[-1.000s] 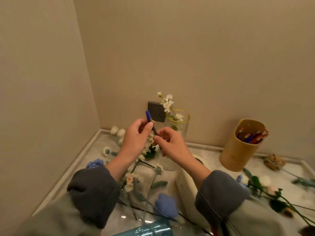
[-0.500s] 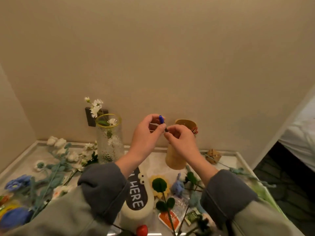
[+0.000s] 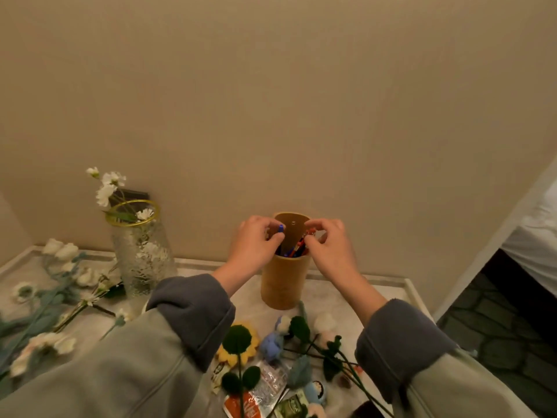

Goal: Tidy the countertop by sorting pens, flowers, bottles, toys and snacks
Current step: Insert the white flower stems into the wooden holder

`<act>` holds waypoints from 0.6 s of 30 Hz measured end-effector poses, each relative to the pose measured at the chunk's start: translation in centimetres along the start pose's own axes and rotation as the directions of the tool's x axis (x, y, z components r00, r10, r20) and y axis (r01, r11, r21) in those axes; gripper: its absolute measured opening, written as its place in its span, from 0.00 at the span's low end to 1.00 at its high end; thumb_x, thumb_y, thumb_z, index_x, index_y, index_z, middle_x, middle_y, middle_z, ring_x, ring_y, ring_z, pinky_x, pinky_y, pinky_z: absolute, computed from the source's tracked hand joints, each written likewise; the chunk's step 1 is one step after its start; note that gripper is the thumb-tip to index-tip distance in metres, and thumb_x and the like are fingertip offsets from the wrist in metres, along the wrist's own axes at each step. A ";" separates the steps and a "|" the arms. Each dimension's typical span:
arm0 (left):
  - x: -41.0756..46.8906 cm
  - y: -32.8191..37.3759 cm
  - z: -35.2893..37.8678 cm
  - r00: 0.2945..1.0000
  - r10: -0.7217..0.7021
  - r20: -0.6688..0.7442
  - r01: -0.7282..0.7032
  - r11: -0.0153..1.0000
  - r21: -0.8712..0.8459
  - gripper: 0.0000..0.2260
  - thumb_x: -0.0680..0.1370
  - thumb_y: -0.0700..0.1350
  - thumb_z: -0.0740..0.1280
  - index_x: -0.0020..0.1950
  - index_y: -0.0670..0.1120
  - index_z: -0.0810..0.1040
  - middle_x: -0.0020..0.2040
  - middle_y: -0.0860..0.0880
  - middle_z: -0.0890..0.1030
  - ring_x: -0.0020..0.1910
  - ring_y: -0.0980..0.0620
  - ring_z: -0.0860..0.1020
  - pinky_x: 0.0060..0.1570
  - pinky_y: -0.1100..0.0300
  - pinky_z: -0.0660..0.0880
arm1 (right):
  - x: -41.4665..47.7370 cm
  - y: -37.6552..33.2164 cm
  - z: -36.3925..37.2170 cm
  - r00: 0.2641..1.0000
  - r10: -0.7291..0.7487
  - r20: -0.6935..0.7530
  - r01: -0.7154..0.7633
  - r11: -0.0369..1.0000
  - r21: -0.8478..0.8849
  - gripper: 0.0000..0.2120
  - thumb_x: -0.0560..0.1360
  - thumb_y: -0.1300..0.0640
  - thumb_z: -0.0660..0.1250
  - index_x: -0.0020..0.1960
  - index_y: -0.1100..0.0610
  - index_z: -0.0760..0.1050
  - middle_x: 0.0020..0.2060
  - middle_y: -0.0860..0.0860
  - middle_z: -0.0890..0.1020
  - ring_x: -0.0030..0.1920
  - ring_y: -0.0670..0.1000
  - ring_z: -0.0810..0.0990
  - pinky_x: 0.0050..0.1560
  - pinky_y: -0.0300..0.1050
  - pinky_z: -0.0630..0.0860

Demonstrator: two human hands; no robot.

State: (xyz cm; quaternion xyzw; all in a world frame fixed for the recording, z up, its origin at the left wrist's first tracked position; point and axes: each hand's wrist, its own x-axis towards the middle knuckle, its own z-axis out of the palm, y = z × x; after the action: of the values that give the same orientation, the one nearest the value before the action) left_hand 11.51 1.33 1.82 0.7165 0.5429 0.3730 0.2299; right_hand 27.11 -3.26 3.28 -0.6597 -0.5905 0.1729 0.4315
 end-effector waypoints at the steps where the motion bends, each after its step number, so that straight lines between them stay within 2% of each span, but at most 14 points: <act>1: -0.1 -0.1 0.2 1.000 -0.011 0.020 0.010 1.000 0.028 0.08 0.77 0.49 0.67 0.55 0.54 0.81 0.53 0.54 0.76 0.56 0.52 0.74 0.59 0.52 0.74 | 0.0 0.2 0.0 1.000 -0.010 -0.011 0.011 1.000 0.021 0.10 0.77 0.58 0.65 0.54 0.46 0.76 0.54 0.47 0.72 0.42 0.44 0.77 0.48 0.42 0.78; 3: -0.4 -0.1 0.2 0.998 -0.047 0.033 0.046 0.999 0.018 0.10 0.78 0.49 0.66 0.58 0.54 0.80 0.52 0.55 0.73 0.55 0.53 0.74 0.58 0.56 0.73 | 0.1 0.4 0.2 0.999 -0.025 -0.033 0.028 0.997 0.072 0.10 0.77 0.59 0.64 0.53 0.46 0.77 0.52 0.46 0.72 0.42 0.44 0.76 0.49 0.43 0.78; 8: -1.6 0.4 -1.0 0.999 -0.048 -0.011 0.046 0.992 -0.120 0.13 0.79 0.49 0.64 0.63 0.53 0.75 0.56 0.53 0.74 0.43 0.59 0.74 0.42 0.68 0.70 | -0.7 -0.6 0.9 0.992 -0.105 -0.066 0.116 0.975 0.191 0.12 0.76 0.64 0.63 0.50 0.48 0.77 0.47 0.45 0.74 0.43 0.42 0.75 0.44 0.34 0.72; 13: -3.8 -0.1 -4.2 0.996 -0.045 -0.076 0.027 0.976 -0.217 0.09 0.79 0.47 0.65 0.58 0.54 0.78 0.56 0.54 0.77 0.47 0.59 0.75 0.44 0.68 0.70 | -2.3 -3.0 2.2 0.982 -0.189 0.004 0.183 0.954 0.237 0.12 0.76 0.63 0.64 0.46 0.46 0.76 0.46 0.41 0.76 0.49 0.39 0.75 0.49 0.34 0.72; 18: -6.2 -1.7 -8.1 0.977 -0.053 -0.205 -0.003 0.965 -0.264 0.08 0.78 0.43 0.65 0.54 0.53 0.80 0.53 0.54 0.80 0.47 0.56 0.77 0.47 0.63 0.75 | -3.5 -6.3 4.8 0.951 -0.296 0.093 0.263 0.929 0.262 0.10 0.76 0.63 0.64 0.49 0.49 0.78 0.47 0.46 0.79 0.47 0.39 0.76 0.48 0.35 0.73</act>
State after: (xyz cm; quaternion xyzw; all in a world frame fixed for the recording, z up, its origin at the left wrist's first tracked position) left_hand 3.33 -4.63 3.79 0.6292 0.5191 0.5122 0.2689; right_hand 18.71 -5.17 4.45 -0.4974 -0.6794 0.2243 0.4906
